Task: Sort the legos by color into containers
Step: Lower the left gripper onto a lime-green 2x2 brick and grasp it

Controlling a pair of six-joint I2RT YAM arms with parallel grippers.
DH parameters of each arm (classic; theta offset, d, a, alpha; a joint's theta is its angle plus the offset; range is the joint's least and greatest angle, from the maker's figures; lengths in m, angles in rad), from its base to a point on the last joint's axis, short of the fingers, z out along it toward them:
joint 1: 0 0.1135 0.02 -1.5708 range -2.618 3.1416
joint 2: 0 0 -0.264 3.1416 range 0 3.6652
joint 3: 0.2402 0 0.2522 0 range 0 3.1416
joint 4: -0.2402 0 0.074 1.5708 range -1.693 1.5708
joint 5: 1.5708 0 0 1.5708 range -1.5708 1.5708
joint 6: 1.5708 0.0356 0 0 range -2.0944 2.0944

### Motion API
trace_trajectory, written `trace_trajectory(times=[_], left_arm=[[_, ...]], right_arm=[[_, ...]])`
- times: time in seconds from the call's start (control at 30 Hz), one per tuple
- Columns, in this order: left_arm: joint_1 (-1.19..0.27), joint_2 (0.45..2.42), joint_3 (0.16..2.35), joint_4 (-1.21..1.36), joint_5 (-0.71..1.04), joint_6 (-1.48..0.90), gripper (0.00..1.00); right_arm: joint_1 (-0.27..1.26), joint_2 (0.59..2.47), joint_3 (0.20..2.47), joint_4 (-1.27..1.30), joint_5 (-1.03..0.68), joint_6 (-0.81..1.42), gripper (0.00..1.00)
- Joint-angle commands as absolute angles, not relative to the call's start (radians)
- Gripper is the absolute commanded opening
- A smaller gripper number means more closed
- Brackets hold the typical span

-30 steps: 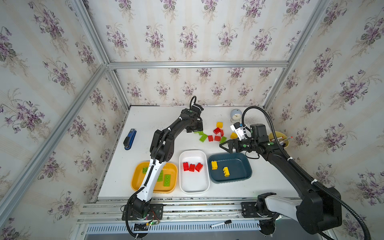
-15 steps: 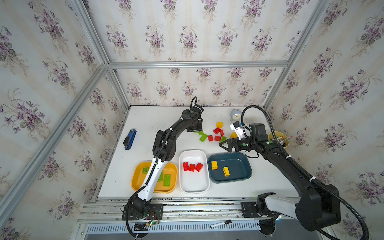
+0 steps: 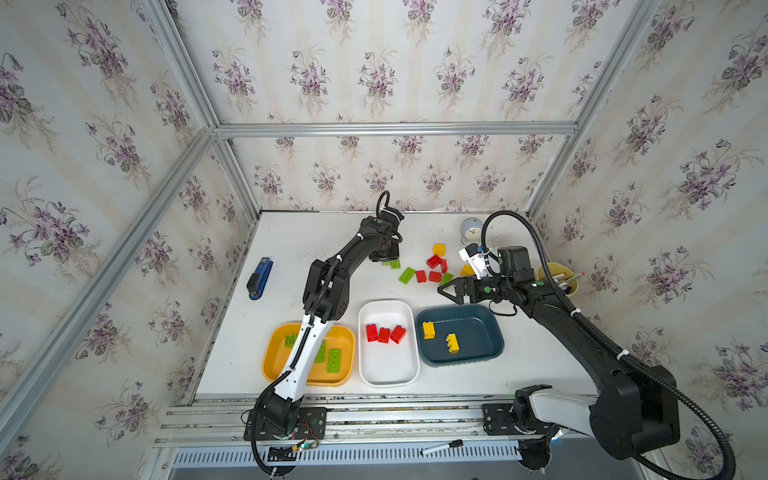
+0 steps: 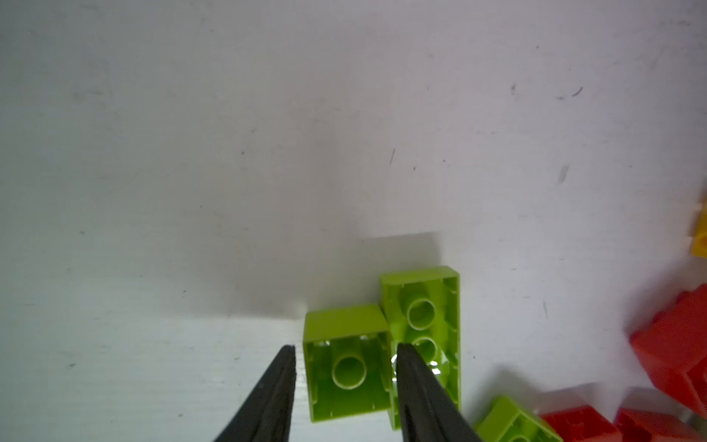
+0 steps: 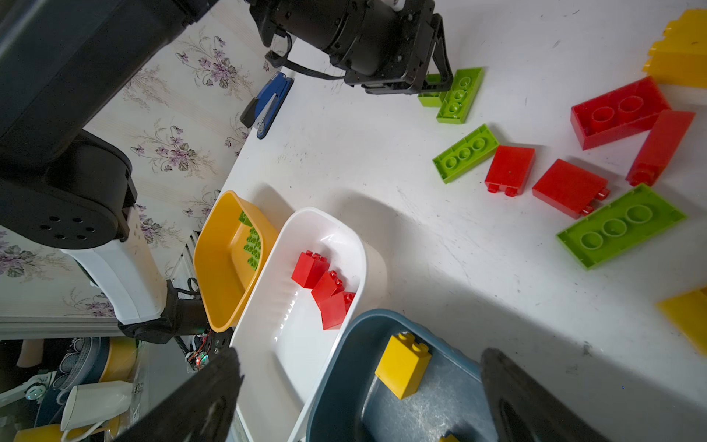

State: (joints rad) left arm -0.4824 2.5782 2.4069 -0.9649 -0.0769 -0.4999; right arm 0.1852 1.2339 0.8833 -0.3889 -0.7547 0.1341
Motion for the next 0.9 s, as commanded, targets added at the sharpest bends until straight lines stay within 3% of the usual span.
trace_trajectory(times=[0.0, 0.37, 0.87], left_arm=[[-0.48, 2.568, 2.413, -0.977, -0.085, -0.49, 0.48], [-0.462, 2.568, 2.397, -0.986, -0.087, -0.49, 0.42], [-0.464, 2.542, 2.412, -0.972, -0.036, -0.518, 0.45]], right_arm=[[0.187, 1.236, 0.903, -0.377, -0.768, 0.13, 1.0], [0.187, 1.239, 0.905, -0.382, -0.769, 0.127, 1.0], [0.187, 1.245, 0.907, -0.383, -0.775, 0.132, 1.0]])
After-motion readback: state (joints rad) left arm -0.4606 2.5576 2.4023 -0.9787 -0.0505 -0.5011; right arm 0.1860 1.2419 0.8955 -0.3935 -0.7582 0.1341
